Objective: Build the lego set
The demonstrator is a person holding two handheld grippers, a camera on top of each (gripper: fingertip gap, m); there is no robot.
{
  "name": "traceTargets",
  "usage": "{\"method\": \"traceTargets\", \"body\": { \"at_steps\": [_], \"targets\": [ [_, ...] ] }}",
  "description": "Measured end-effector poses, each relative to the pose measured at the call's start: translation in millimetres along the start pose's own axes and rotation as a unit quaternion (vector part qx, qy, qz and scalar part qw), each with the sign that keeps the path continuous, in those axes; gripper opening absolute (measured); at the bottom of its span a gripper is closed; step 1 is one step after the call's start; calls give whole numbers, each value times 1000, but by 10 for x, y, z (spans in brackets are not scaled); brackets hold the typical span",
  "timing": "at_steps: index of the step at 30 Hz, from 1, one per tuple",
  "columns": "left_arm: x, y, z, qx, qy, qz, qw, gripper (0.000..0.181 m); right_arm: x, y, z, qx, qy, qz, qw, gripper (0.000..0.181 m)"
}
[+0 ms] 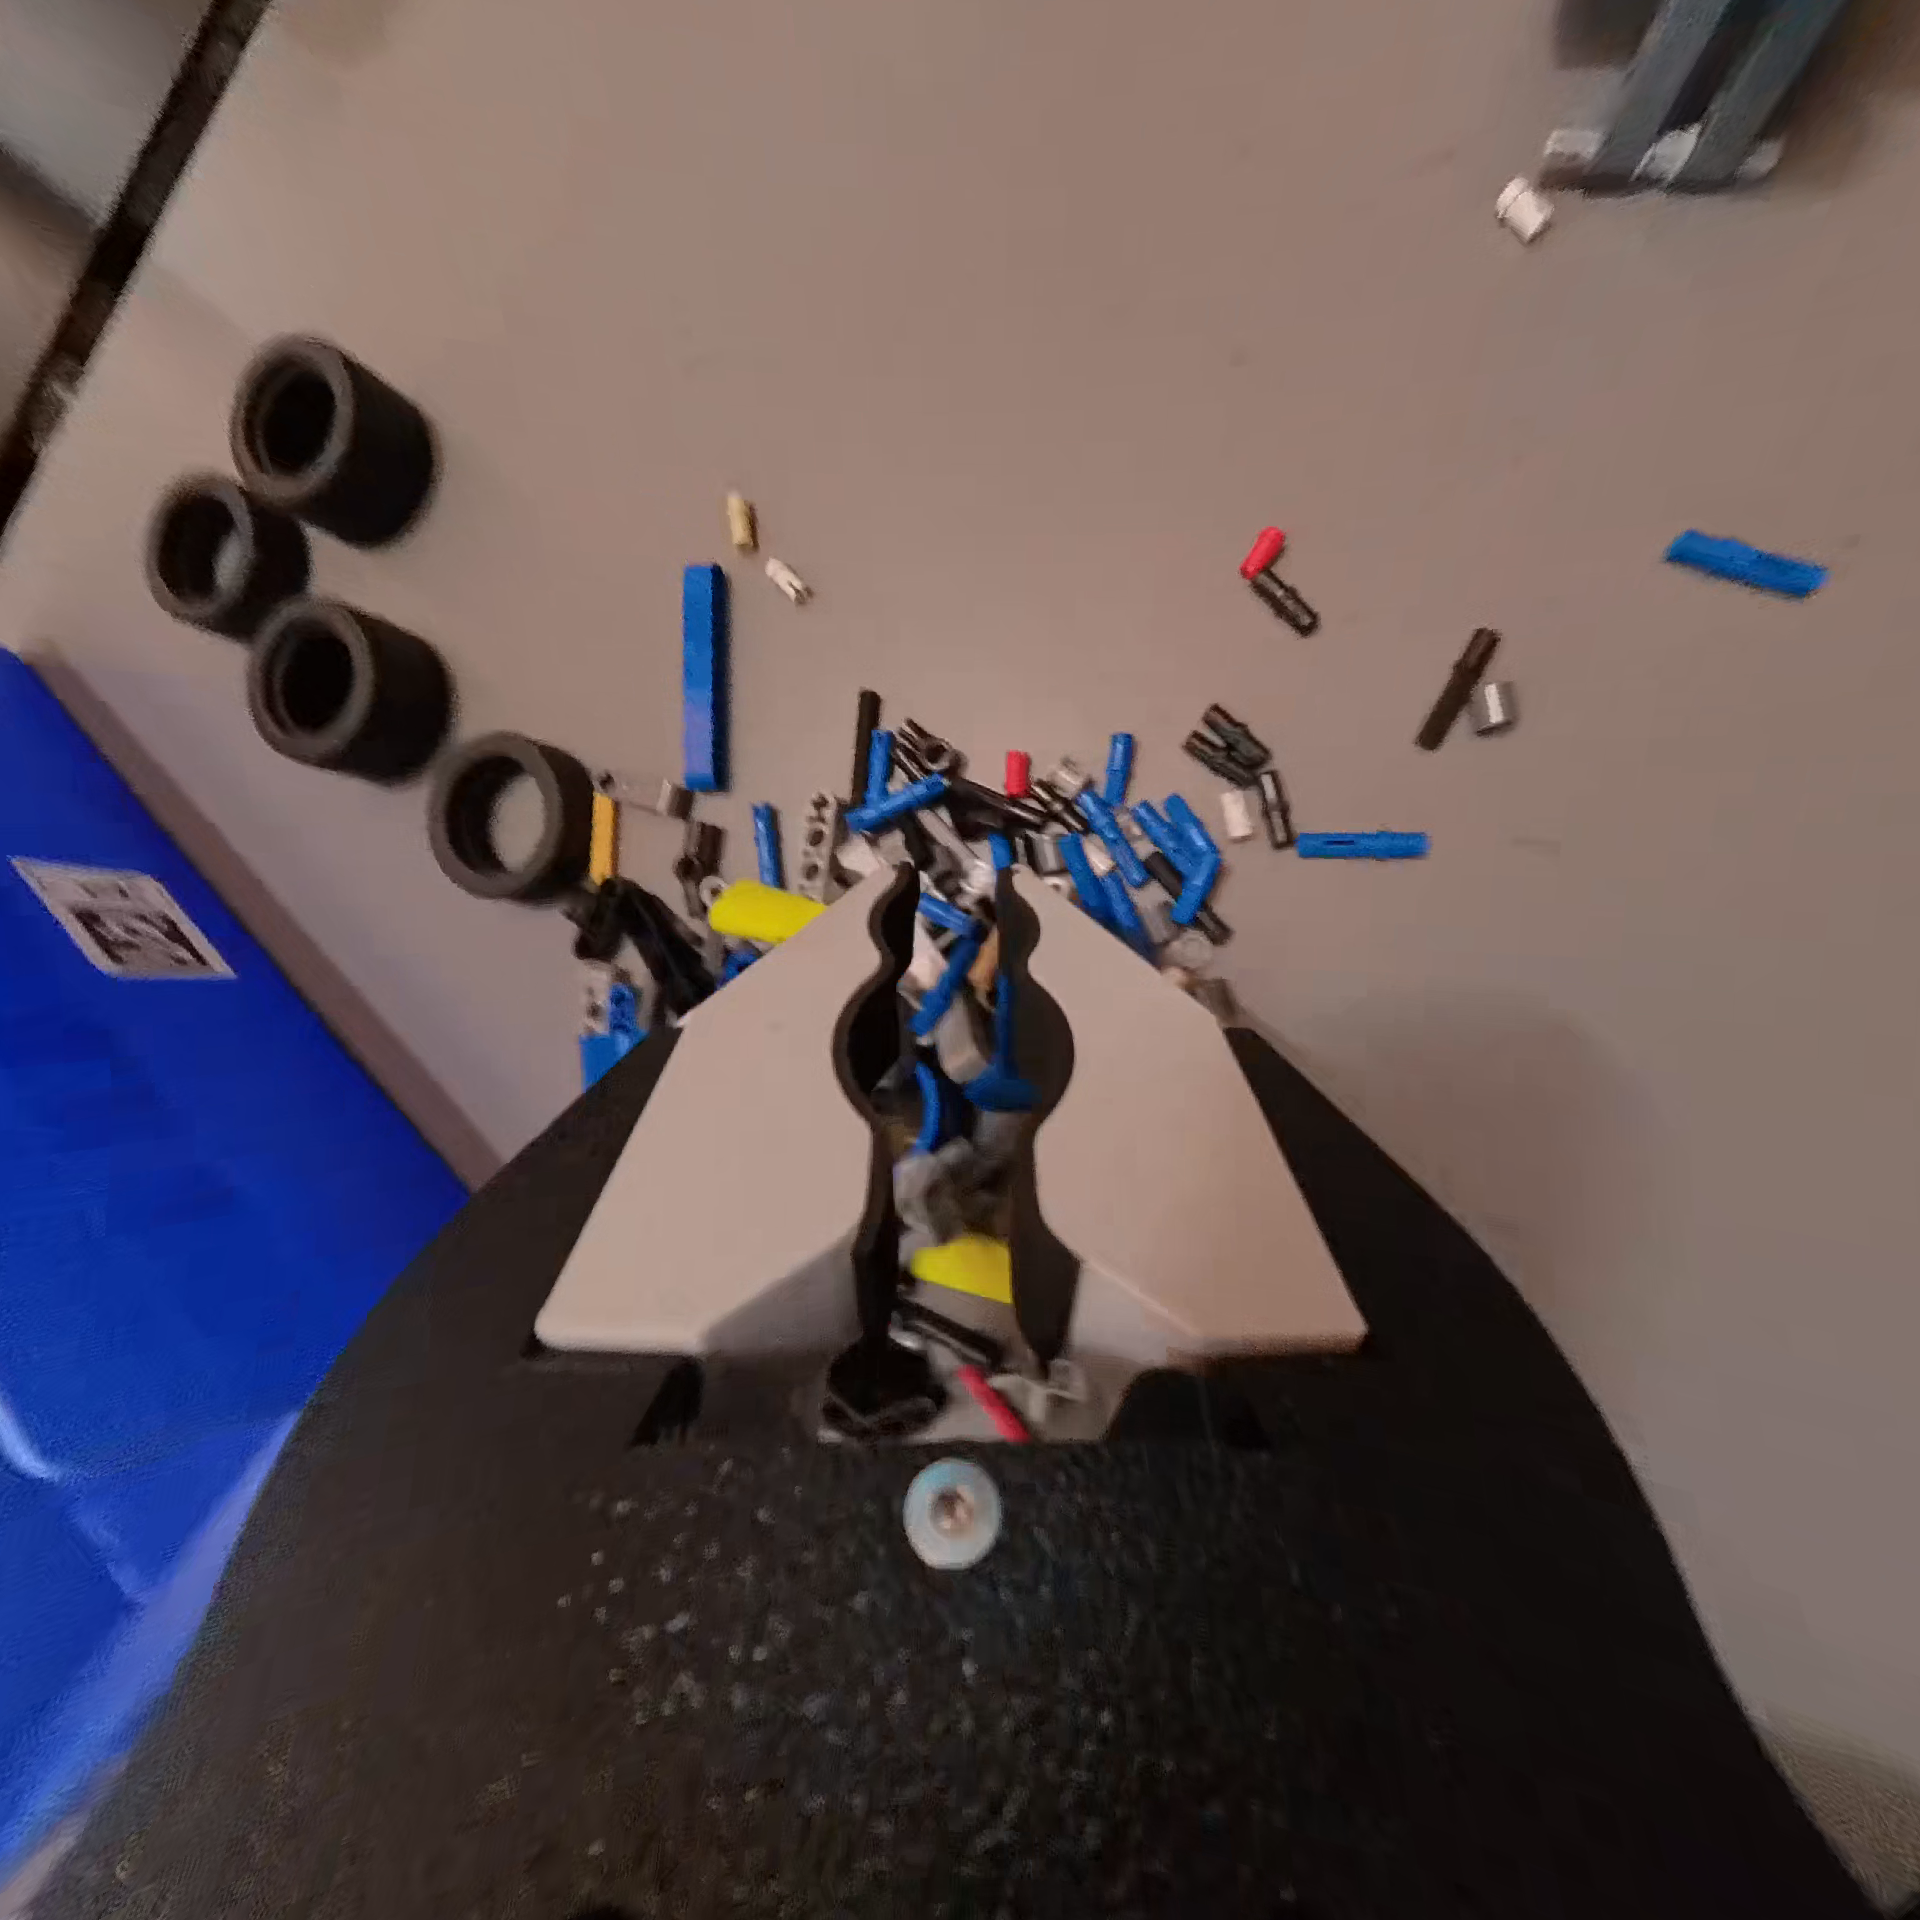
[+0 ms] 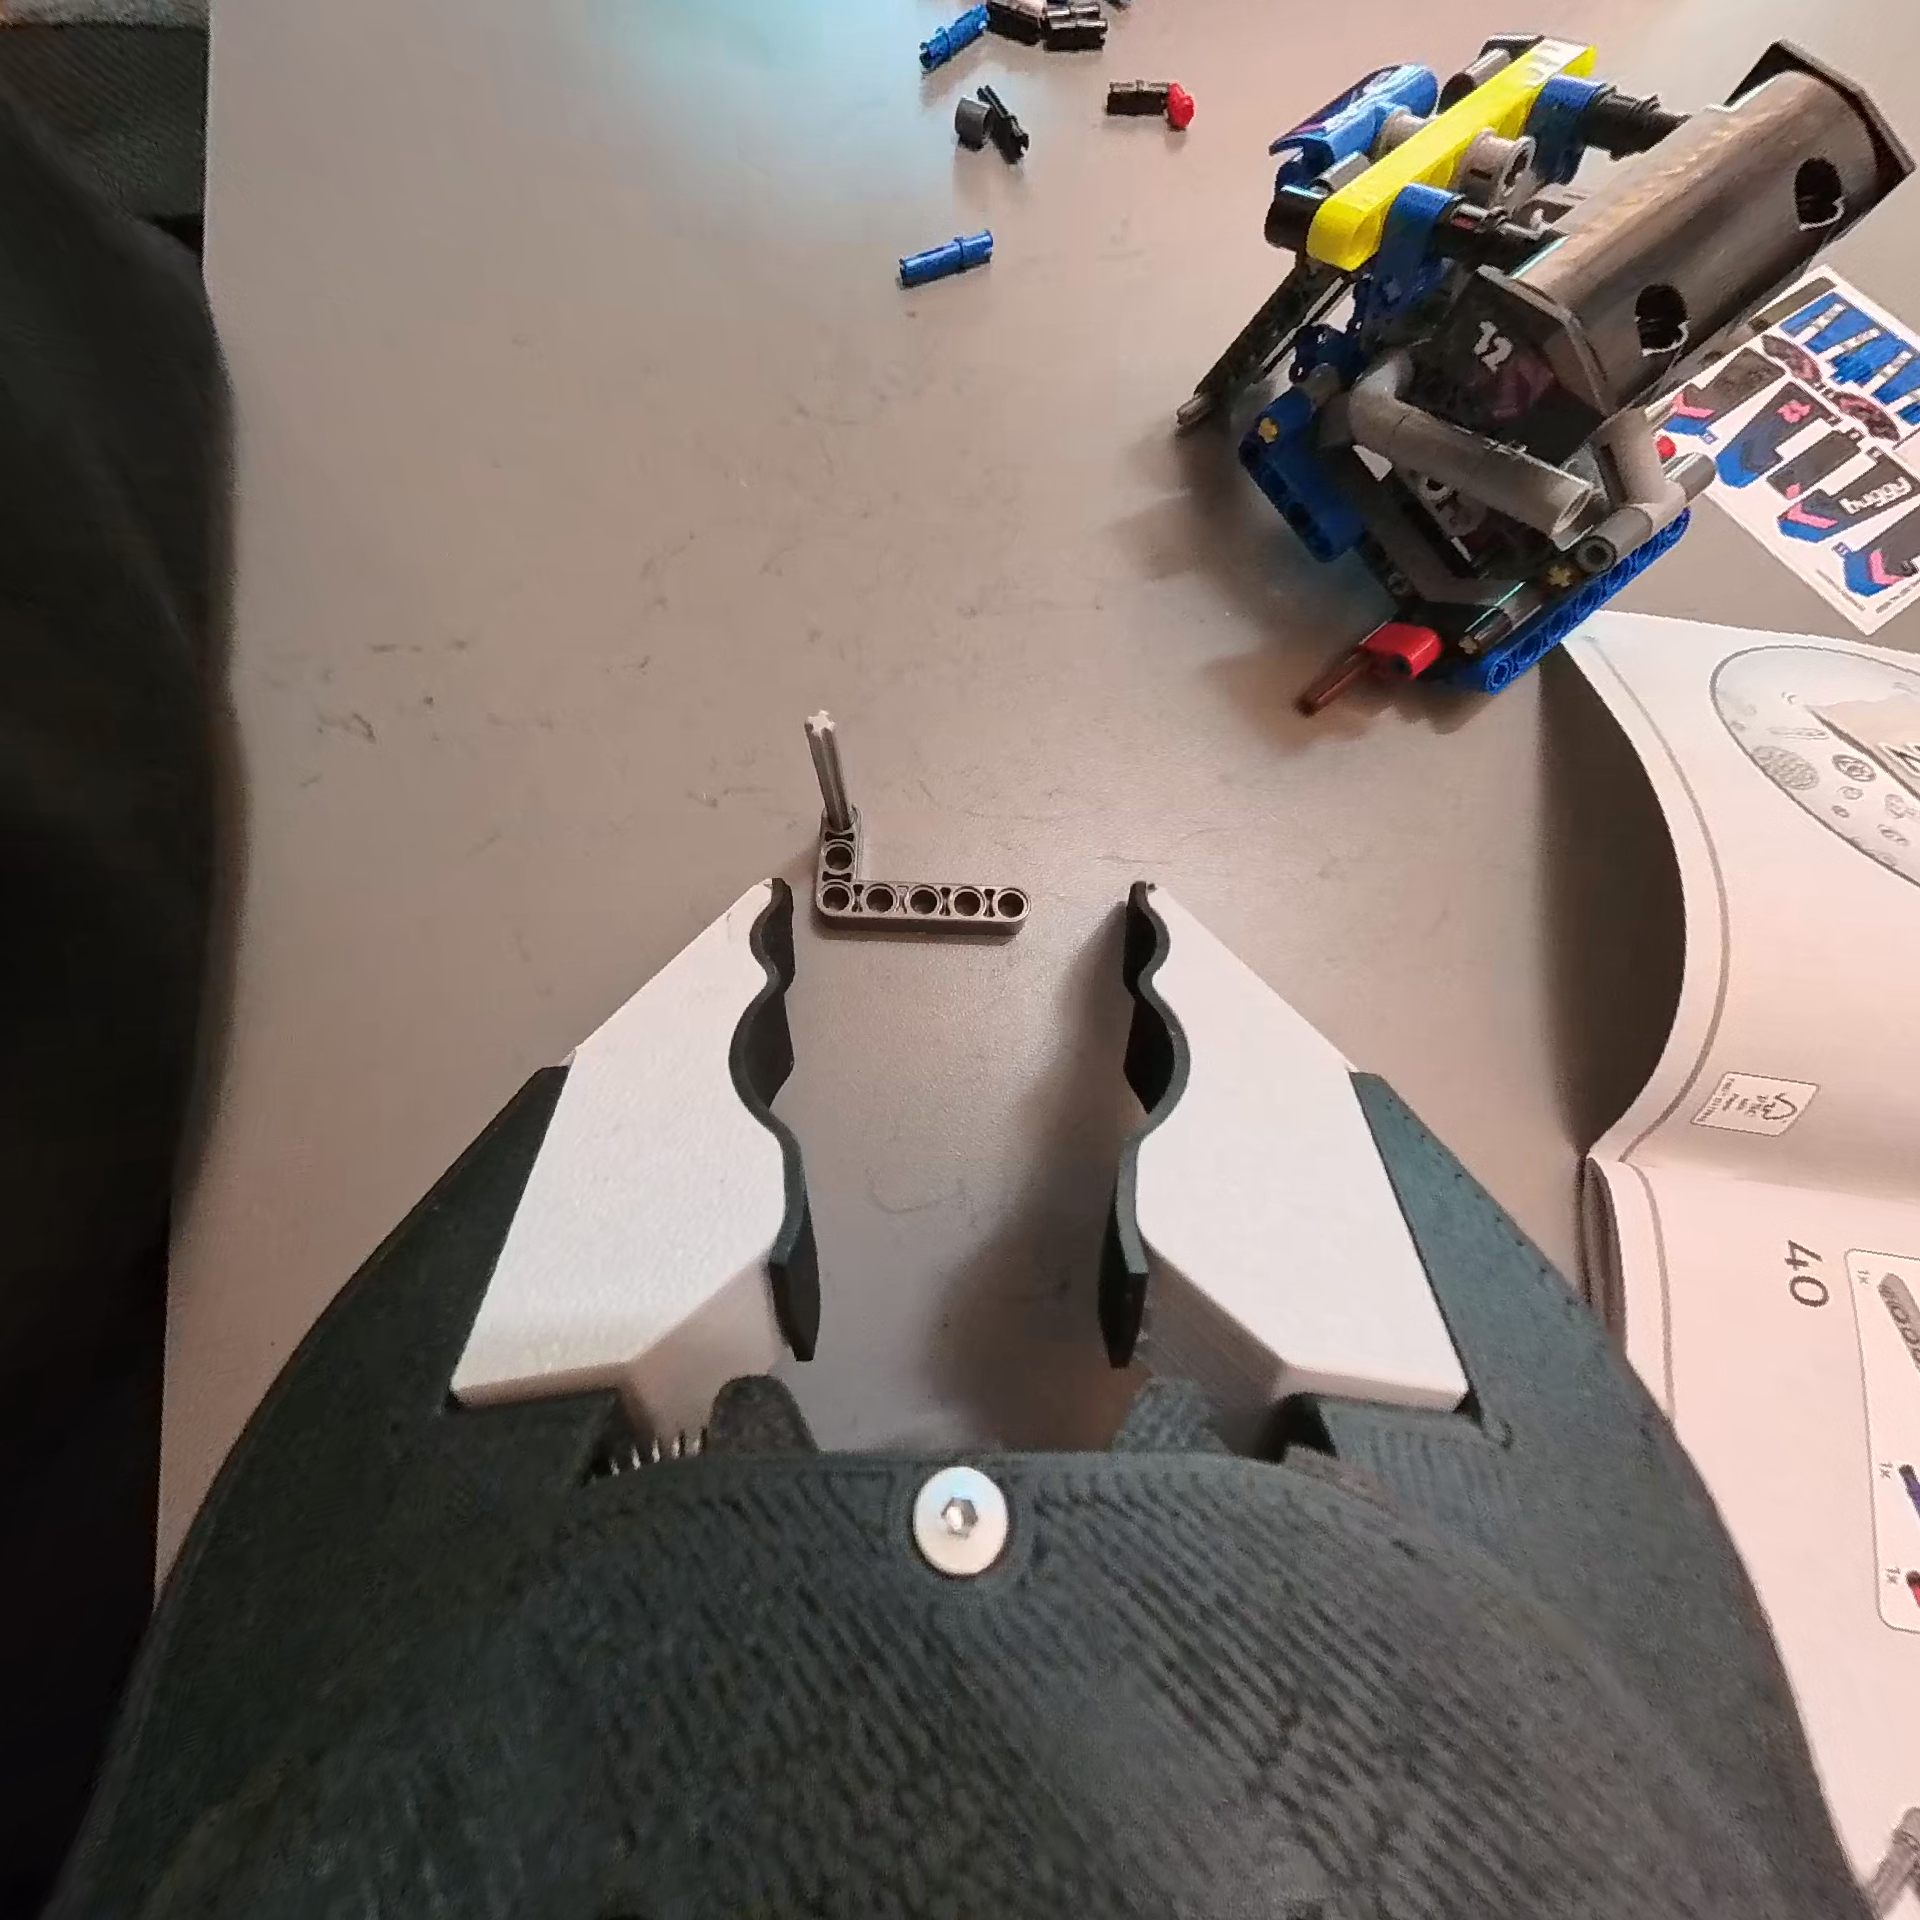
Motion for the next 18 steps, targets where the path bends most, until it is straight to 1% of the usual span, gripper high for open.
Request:
{"method": "traceTargets", "body": {
  "at_steps": [3,5,6,10,15,18],
  "targets": [
    [65,77,-148,108,1,-20,994,16,3,-4,-1,9,6,-2,1000,62],
    [100,121,-250,162,-21,-34,986,19,1,-6,-2,10,7,-2,1000,62],
    [125,144,-286,181,-43,-34,982,19,1,-6,-1,10,7,-2,1000,62],
    [257,135,-391,222,-140,-60,963,18,1,-7,-1,11,8,-2,1000,62],
    [423,113,-441,244,-190,-77,948,14,1,-6,-2,10,8,-2,1000,61],
    [434,136,-414,245,-209,-68,944,5,1,-6,-1,10,8,-2,1000,61]
  ]
}}
Point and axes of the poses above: each gripper's, where its closed fingertips meet, x out along the fingers, y out of its top, z = x × y across the jaws, the point moved 7 cm from there along -x, back along the fingers, and after that the axes turned 3 degrees about -z, right-handed, at the moved point
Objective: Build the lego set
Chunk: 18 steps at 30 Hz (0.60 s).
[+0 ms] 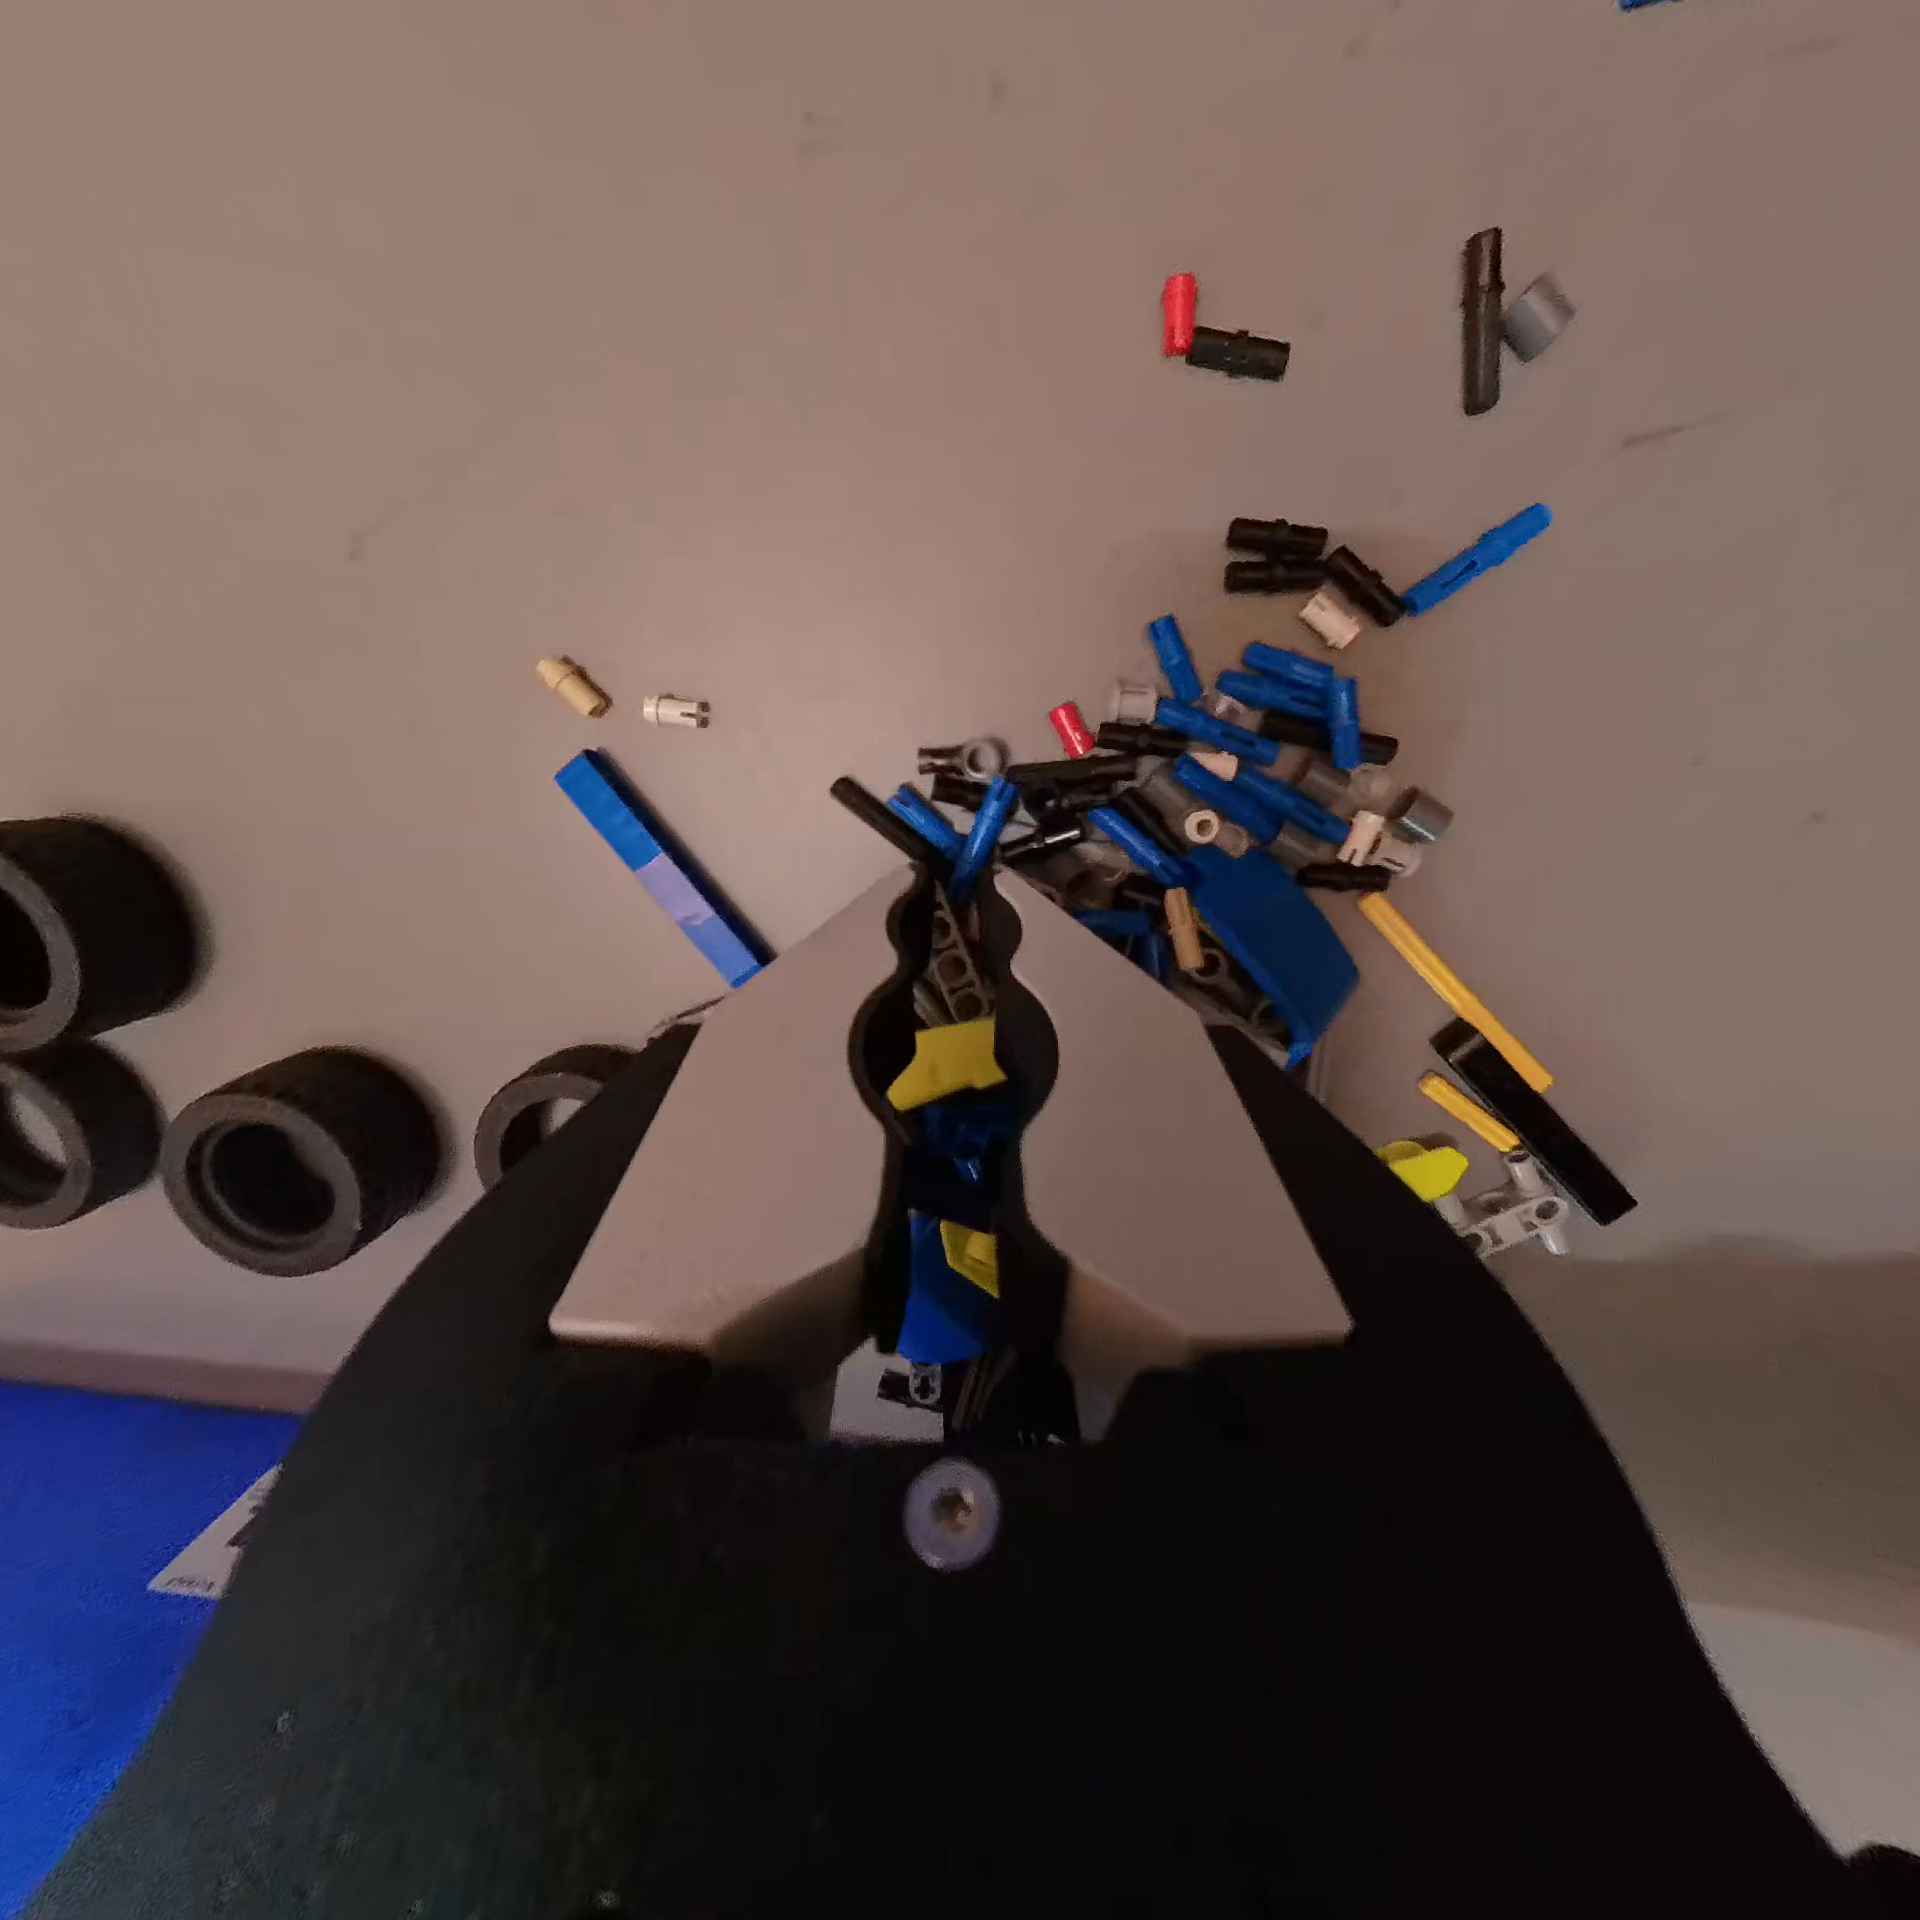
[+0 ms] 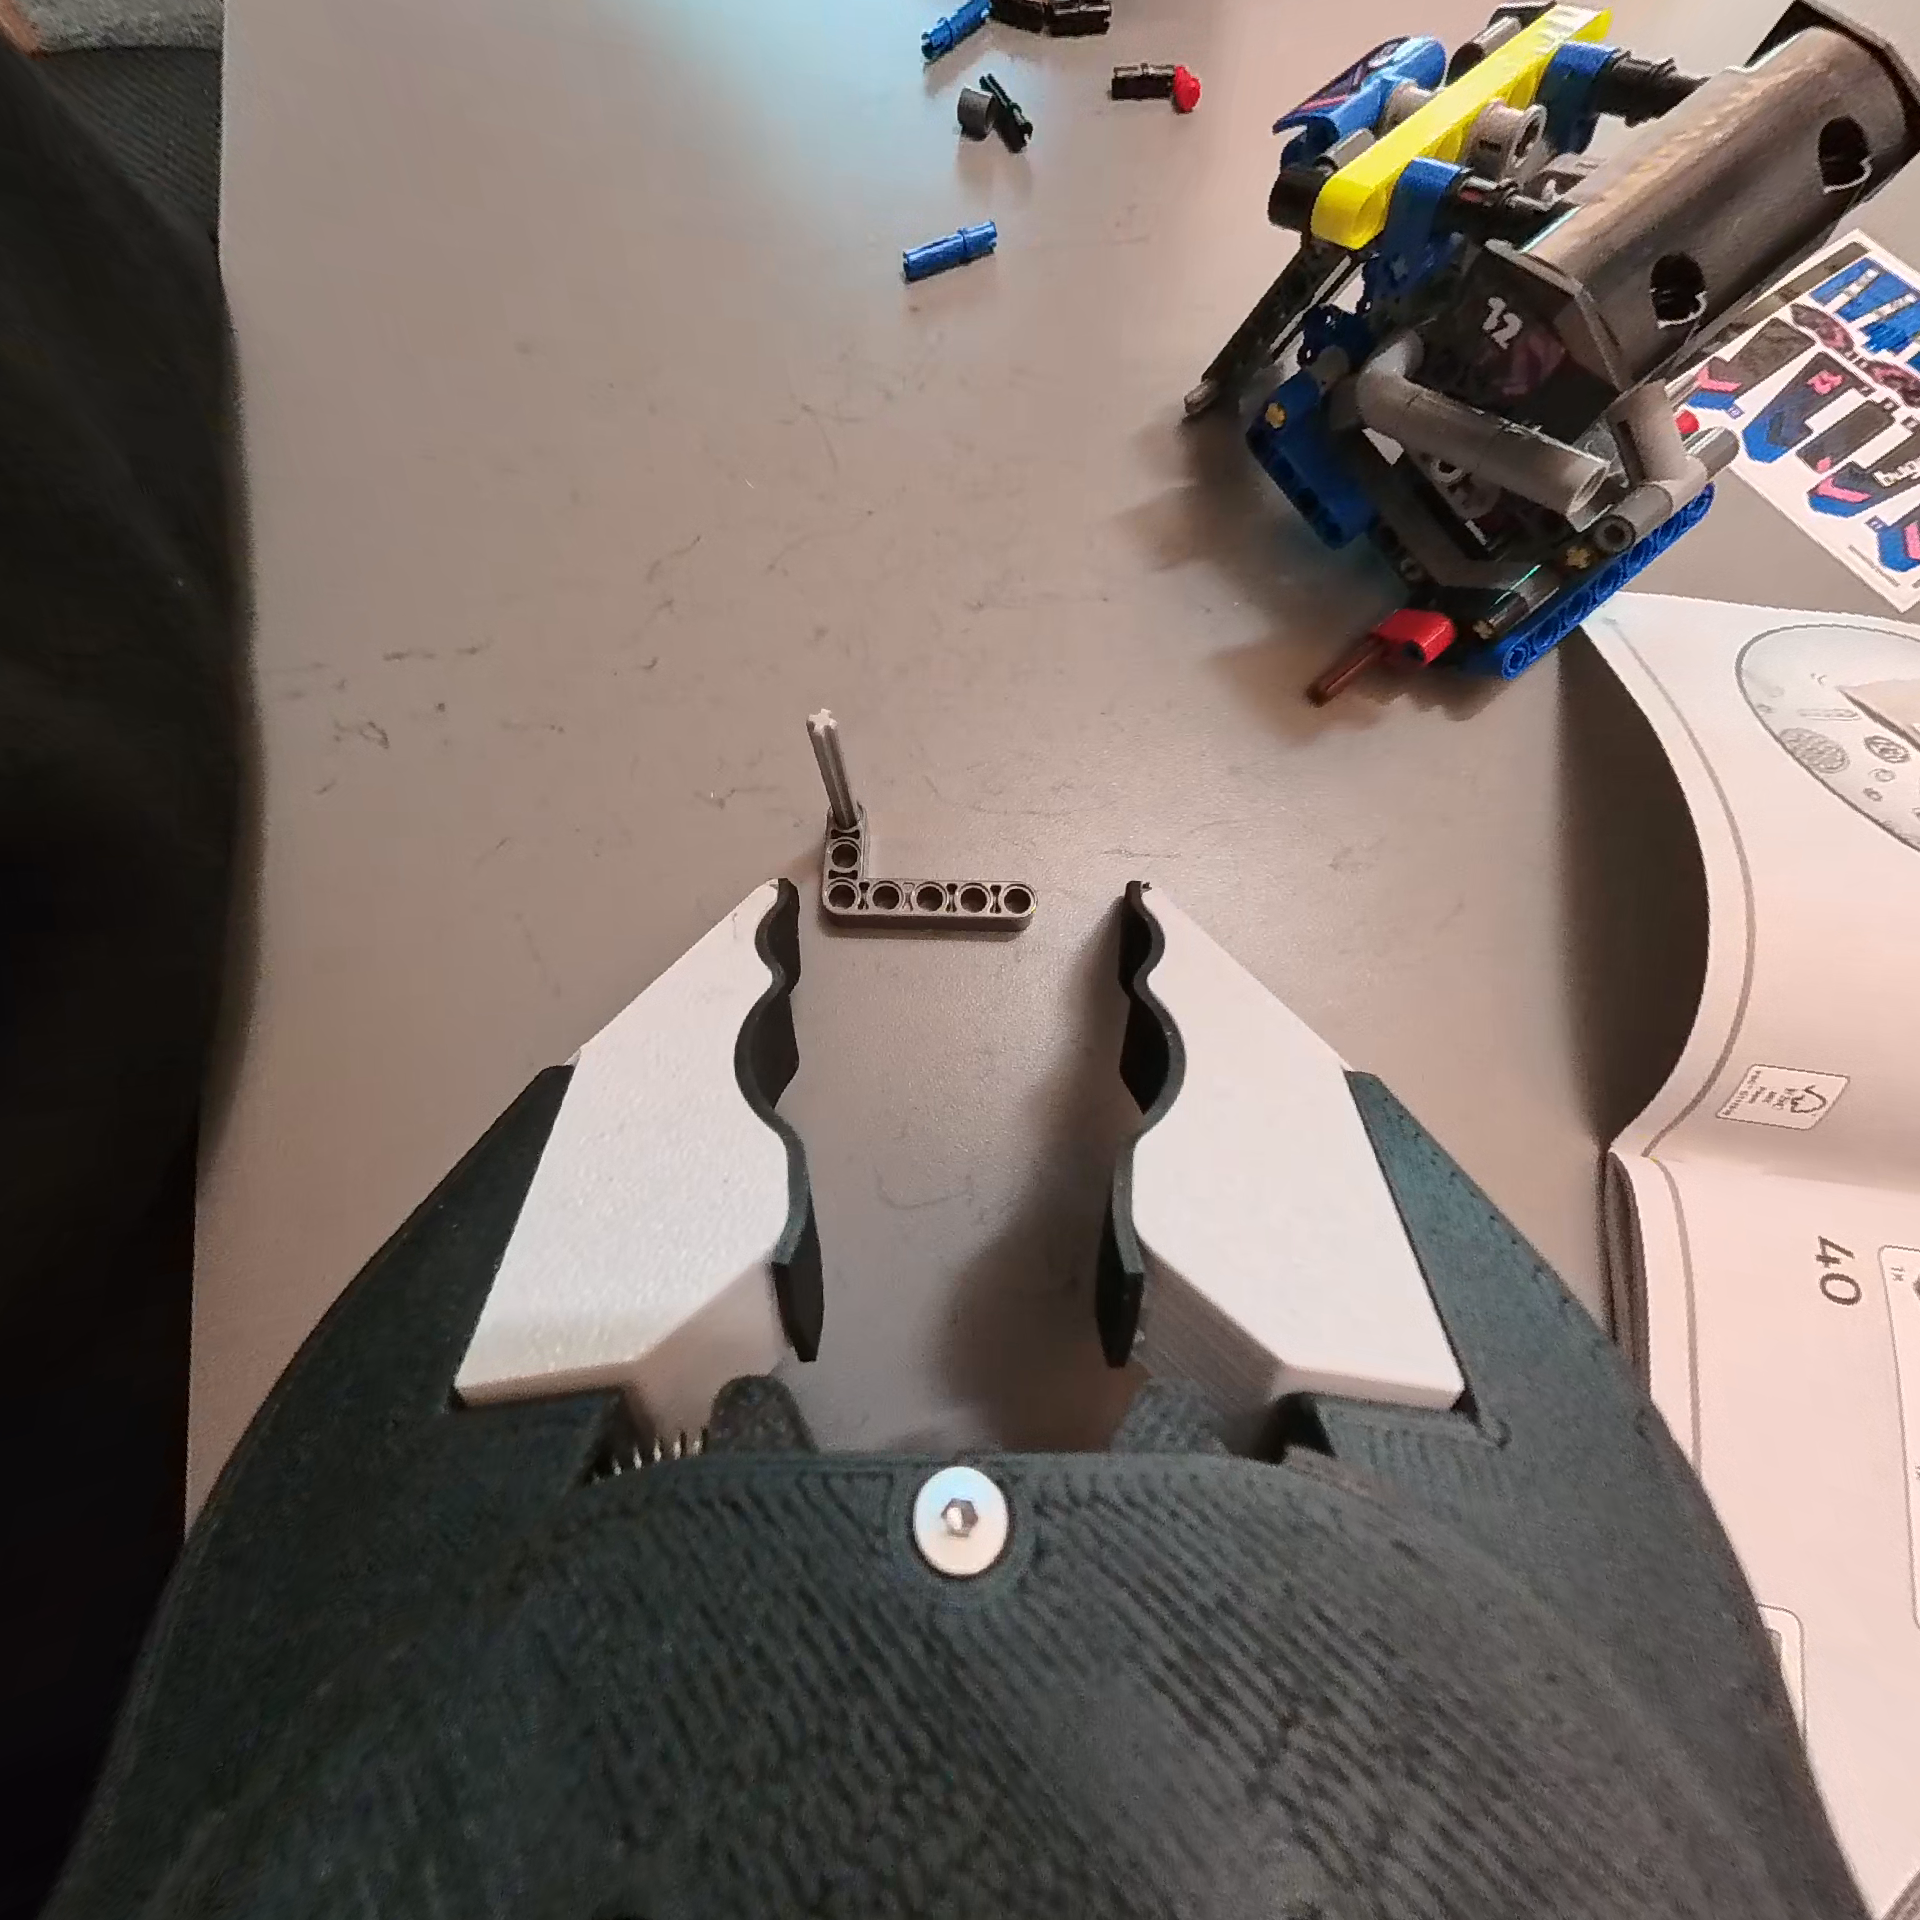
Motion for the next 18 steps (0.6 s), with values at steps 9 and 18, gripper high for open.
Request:
{"method": "traceTargets", "body": {
  "at_steps": [9,18],
  "targets": [
    [-139,66,53,-33,46,56,997,0,-7,-6,-4,-2,3,0,1000,61],
    [-102,103,101,-17,45,16,999,8,-6,-6,-3,-4,5,0,1000,61]
  ]
}}
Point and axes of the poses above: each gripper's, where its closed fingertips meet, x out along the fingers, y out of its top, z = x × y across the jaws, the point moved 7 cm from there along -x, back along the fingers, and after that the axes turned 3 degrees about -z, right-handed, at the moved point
